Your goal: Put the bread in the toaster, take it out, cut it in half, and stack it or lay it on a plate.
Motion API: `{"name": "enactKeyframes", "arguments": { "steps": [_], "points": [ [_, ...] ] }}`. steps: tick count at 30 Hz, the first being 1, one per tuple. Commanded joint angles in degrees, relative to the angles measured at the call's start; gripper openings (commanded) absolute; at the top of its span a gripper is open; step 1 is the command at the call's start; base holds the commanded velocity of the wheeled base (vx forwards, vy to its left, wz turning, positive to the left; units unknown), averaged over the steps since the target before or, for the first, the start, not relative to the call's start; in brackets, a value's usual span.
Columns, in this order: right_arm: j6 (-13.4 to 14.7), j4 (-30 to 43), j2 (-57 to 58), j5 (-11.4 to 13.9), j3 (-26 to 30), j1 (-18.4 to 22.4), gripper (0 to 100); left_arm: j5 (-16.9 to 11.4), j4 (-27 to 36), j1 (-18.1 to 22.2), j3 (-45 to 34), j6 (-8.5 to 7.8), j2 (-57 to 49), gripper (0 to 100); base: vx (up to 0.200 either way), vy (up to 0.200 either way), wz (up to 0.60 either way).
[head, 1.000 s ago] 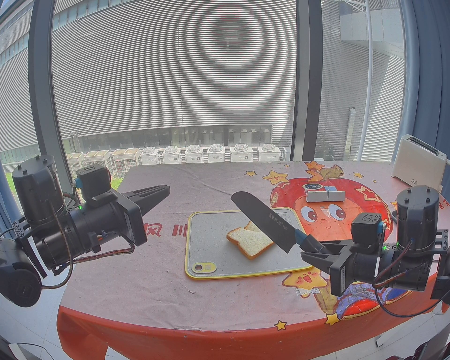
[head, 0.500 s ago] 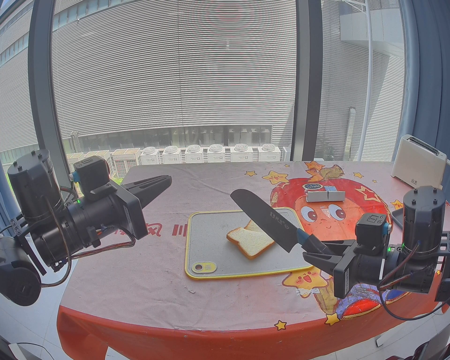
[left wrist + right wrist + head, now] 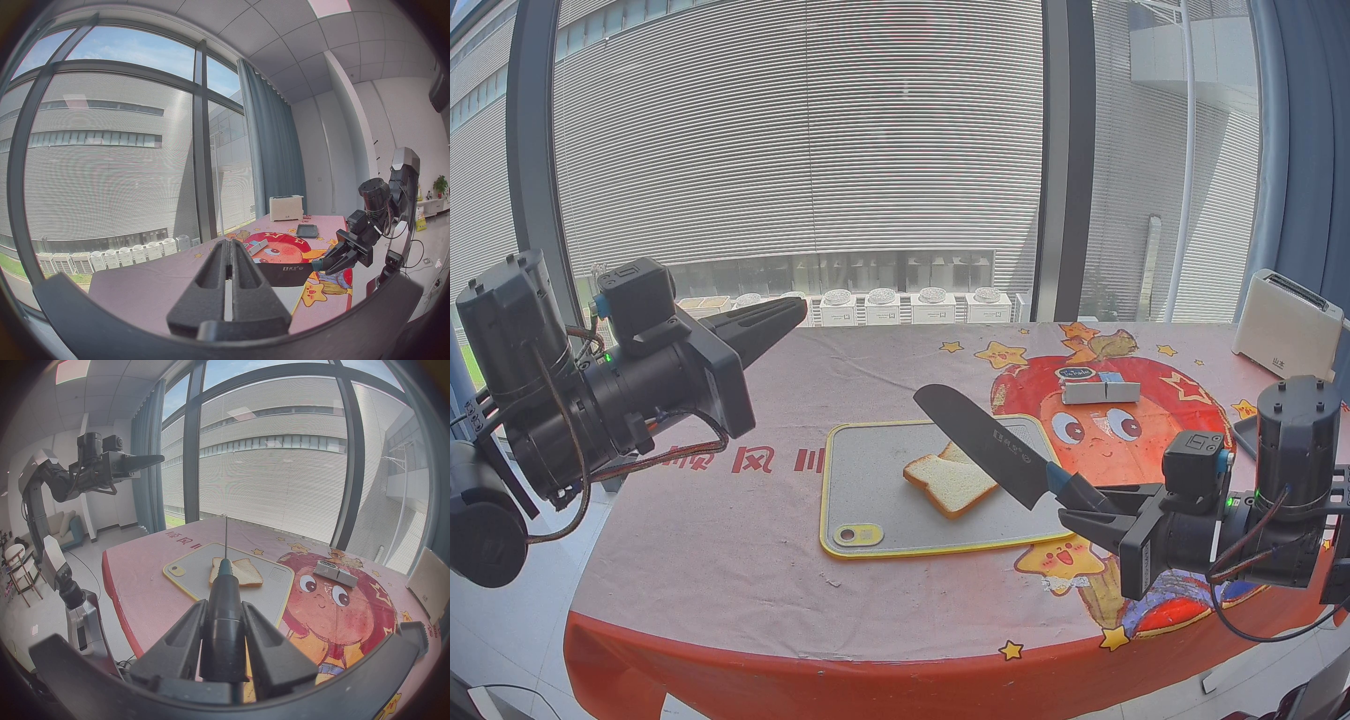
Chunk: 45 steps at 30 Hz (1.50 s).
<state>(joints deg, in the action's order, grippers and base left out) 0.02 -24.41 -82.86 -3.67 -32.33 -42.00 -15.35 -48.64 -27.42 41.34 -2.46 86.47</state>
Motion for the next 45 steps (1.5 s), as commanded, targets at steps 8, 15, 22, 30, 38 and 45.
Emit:
{"name": "enactKeyframes", "arguments": {
  "steps": [8,15,22,30,38,45],
  "points": [
    [-1.2,0.0,-1.2,-0.5,0.3,0.2,0,-0.3,-0.5,-3.1,1.5,0.09,4.1,0,0.000,0.000,0.00],
    [-1.3,-0.2,-2.4,-0.5,0.3,0.8,0,-0.3,-1.2,-4.0,3.5,0.00,9.0,0,0.000,0.000,0.00],
    [-1.1,-0.4,-3.4,-0.5,0.1,0.8,0,-0.2,-2.3,-4.8,4.0,0.00,11.5,0,0.000,0.000,0.00],
    [-1.2,-3.0,-4.5,-0.6,0.0,0.5,0,-0.2,-2.0,-4.9,7.1,-0.17,12.1,0,0.000,0.000,0.00],
    [-1.3,-3.1,-5.6,-0.5,-0.5,0.8,0,-0.1,-2.2,-4.8,7.0,-0.97,13.5,0,0.000,0.000,0.00],
    [-1.5,-3.2,-6.3,-0.5,-0.5,0.8,0,0.0,-2.3,-4.9,6.5,-1.32,13.6,0,0.000,0.000,0.00]
  ]
}}
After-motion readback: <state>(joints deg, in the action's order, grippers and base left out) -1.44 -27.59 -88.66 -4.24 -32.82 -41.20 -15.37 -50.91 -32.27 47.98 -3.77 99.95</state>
